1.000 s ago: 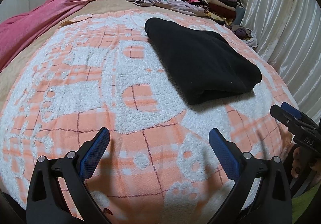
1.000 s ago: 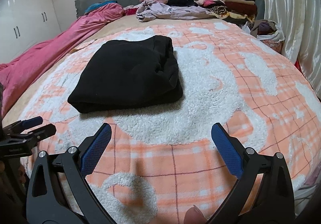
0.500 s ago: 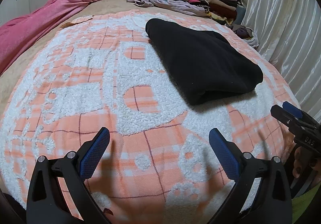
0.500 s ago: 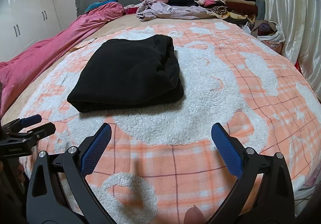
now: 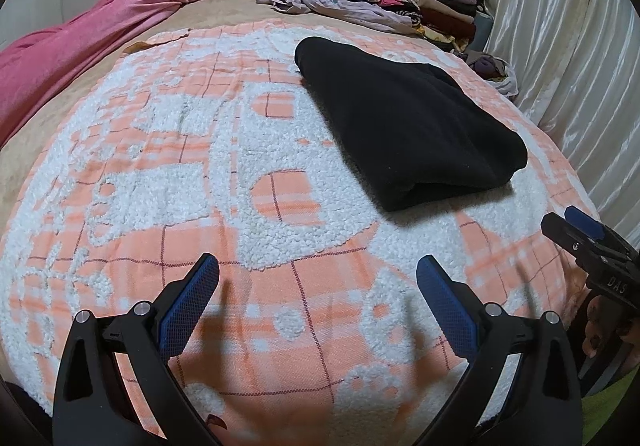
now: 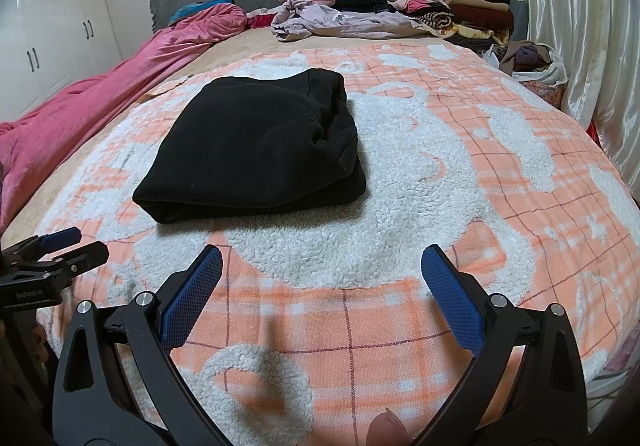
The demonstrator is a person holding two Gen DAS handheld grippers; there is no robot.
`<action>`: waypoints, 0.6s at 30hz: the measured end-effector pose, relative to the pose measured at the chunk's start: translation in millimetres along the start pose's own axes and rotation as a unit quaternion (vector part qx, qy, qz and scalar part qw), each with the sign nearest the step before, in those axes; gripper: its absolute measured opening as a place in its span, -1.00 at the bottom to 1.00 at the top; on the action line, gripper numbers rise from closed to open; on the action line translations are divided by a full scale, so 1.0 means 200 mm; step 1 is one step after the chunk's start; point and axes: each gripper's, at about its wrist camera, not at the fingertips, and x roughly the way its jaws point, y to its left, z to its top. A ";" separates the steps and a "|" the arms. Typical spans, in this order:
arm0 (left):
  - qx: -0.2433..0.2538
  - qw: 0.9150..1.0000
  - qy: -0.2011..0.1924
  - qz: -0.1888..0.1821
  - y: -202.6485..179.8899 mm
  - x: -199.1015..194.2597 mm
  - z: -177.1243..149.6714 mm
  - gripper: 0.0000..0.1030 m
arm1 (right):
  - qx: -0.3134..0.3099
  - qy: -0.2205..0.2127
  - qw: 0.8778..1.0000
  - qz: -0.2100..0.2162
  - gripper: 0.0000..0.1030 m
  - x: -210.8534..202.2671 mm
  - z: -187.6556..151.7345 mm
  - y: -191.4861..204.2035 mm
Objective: Fold small clothes
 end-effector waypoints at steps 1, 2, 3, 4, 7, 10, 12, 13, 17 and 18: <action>0.000 1.000 -0.001 0.000 0.00 0.00 0.00 0.91 | 0.000 0.000 1.000 0.000 0.82 0.00 0.00 0.00; 0.001 1.000 -0.001 0.001 0.00 0.00 0.00 0.91 | 0.000 0.000 1.000 0.000 0.82 0.00 0.00 0.00; 0.001 1.000 -0.001 0.001 0.00 0.00 0.00 0.91 | 0.000 0.000 1.000 0.000 0.82 0.00 0.00 0.00; 0.001 1.000 -0.001 0.003 0.00 0.00 0.00 0.91 | -0.001 0.000 1.000 -0.001 0.82 0.00 0.00 0.00; 0.000 1.000 0.001 0.003 0.00 0.00 0.00 0.91 | 0.000 0.000 1.000 0.000 0.82 0.00 0.00 0.00; -0.002 1.000 0.002 0.004 0.01 0.00 0.00 0.91 | 0.000 0.000 1.000 -0.001 0.82 0.00 0.00 0.00; -0.002 1.000 0.002 0.005 0.01 0.00 0.00 0.91 | -0.001 0.000 1.000 -0.002 0.82 0.00 0.00 0.00; -0.001 1.000 0.002 0.006 0.01 0.00 0.00 0.91 | -0.001 0.000 1.000 -0.001 0.82 0.00 0.00 0.00; 0.000 1.000 0.002 0.006 0.01 0.00 0.00 0.91 | -0.001 0.000 1.000 -0.001 0.82 0.00 0.00 0.00; 0.000 1.000 0.002 0.006 0.01 0.00 0.00 0.91 | -0.001 0.000 1.000 -0.001 0.82 0.00 0.00 0.00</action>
